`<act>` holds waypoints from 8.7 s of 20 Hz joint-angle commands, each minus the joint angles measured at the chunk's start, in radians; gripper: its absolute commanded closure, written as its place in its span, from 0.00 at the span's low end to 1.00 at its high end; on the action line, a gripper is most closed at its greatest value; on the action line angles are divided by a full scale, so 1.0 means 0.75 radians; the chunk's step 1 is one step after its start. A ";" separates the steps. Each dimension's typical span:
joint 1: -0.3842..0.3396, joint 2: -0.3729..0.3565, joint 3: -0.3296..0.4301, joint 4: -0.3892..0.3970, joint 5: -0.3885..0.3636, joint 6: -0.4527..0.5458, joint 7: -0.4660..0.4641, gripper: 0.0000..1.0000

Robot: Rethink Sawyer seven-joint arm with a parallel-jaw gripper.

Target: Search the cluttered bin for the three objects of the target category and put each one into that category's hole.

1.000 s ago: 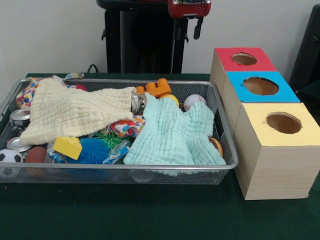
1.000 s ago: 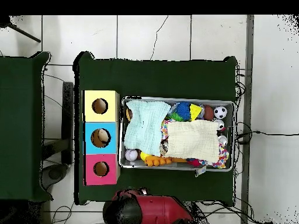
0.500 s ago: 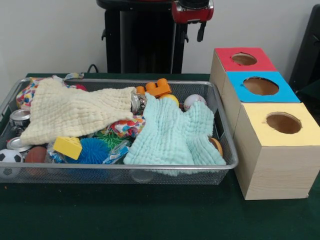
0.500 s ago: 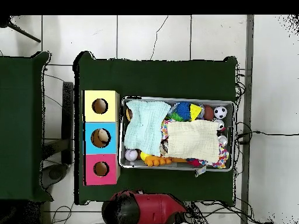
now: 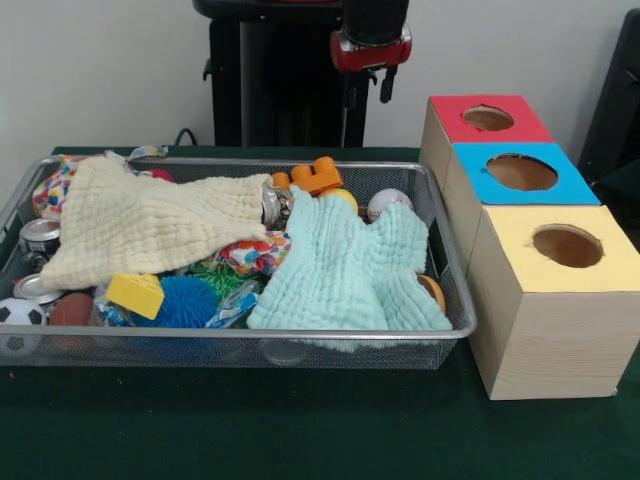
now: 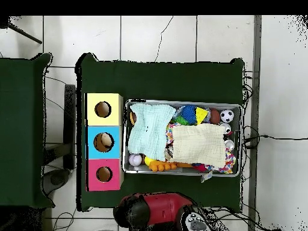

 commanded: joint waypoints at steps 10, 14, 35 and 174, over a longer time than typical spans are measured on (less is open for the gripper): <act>-0.014 0.159 0.110 -0.277 -0.201 -0.092 0.049 0.00; 0.034 0.191 0.084 -0.308 -0.212 -0.103 0.091 0.00; -0.332 0.121 0.340 -0.371 -0.308 0.166 -0.179 0.00; -0.565 0.334 0.705 -0.925 -0.797 0.545 -0.424 0.00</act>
